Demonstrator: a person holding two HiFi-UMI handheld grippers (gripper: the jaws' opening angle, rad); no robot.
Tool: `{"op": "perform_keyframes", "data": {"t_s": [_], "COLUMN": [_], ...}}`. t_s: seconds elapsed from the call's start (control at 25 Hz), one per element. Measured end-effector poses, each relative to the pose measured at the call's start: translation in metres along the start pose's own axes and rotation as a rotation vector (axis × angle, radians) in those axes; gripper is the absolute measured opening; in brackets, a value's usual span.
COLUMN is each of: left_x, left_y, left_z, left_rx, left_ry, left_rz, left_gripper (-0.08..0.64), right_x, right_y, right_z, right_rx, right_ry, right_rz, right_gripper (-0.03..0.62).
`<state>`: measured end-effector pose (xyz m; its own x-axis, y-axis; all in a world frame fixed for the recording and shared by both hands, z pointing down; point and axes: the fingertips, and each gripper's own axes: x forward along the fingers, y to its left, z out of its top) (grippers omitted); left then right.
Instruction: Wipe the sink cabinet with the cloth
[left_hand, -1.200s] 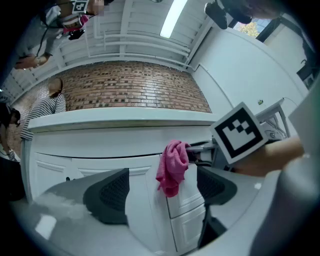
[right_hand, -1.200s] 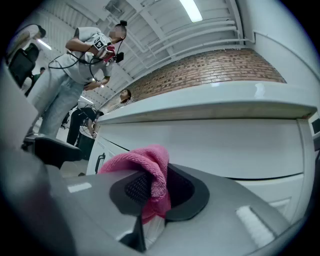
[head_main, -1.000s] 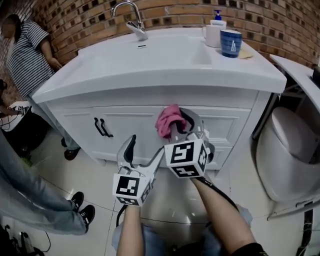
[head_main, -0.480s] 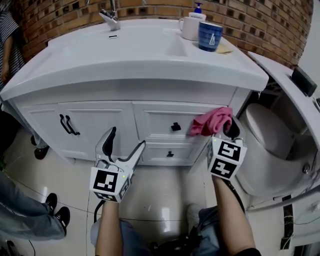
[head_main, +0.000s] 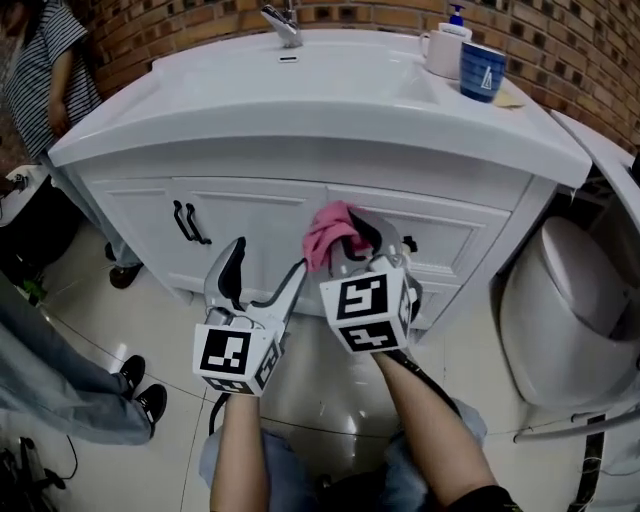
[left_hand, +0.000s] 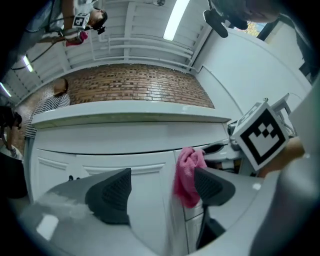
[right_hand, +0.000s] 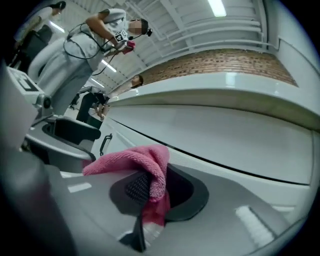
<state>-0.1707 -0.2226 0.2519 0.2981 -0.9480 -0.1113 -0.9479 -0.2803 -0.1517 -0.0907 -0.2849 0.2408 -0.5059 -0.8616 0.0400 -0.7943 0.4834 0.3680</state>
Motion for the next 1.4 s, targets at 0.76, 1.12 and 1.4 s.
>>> {"op": "perform_keyframes", "data": {"t_s": [0.76,1.12,1.4], "left_x": [0.006,-0.006,-0.025], "left_y": [-0.047,-0.029,0.006], "left_z": [0.009,0.007,0.001], "left_rx": [0.018,0.011,-0.005], "left_ry": [-0.013,-0.003,0.005], "left_rz": [-0.113,-0.042,0.041], "left_gripper": [0.399,0.399,0.399], "right_x": [-0.155,-0.085,0.007], "right_y": [-0.242,-0.12,0.021], "right_z": [-0.122,-0.052,-0.02], "right_rx": [0.251,0.236,0.041], "right_ry": [0.249,0.076,0.069], "right_rz": [-0.575,-0.228,0.098], "right_gripper": [0.054,0.054,0.054]}}
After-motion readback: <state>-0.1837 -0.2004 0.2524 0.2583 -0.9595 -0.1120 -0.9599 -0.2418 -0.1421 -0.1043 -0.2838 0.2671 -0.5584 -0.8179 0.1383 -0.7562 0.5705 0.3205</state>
